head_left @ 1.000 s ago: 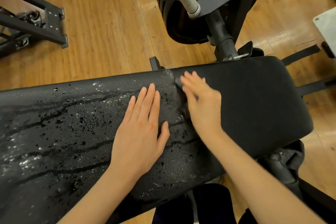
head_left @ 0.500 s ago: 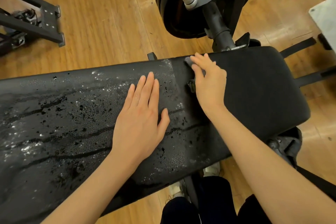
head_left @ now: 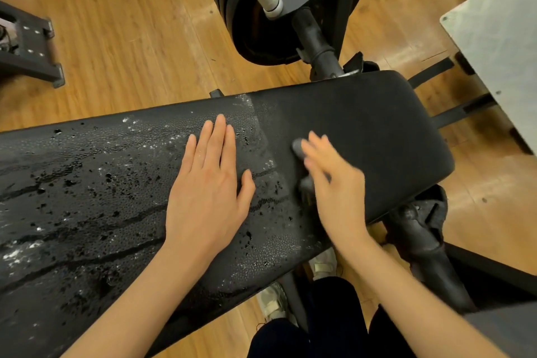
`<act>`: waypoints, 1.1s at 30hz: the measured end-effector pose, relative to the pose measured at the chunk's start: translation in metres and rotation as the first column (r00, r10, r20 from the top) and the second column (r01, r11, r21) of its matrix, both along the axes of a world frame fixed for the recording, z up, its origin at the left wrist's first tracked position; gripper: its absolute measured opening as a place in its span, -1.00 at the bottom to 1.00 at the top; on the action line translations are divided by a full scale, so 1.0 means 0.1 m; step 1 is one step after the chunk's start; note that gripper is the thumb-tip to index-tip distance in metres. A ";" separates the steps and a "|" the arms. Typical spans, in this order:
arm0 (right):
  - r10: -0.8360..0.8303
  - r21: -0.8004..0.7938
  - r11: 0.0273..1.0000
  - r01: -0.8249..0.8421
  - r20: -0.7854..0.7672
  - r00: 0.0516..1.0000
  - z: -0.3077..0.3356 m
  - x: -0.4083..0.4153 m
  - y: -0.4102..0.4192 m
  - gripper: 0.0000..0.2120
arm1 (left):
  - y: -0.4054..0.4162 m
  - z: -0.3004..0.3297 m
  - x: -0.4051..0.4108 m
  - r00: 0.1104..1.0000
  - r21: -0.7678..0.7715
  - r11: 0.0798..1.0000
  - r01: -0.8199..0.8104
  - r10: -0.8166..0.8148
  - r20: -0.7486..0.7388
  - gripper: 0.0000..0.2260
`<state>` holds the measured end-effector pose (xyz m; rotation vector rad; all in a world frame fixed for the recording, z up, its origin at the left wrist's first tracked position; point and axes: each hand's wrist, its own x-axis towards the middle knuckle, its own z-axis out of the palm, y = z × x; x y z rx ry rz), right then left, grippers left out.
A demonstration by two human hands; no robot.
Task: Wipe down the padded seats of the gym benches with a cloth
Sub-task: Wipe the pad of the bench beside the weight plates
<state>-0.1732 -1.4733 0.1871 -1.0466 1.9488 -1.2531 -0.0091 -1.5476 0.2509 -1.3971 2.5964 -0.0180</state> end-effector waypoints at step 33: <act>-0.283 0.097 0.948 0.302 -0.174 0.943 0.26 0.68 0.31 -0.76 | 0.54 0.10 0.33 0.978 0.028 0.977 0.209 -0.209 -0.021 -0.38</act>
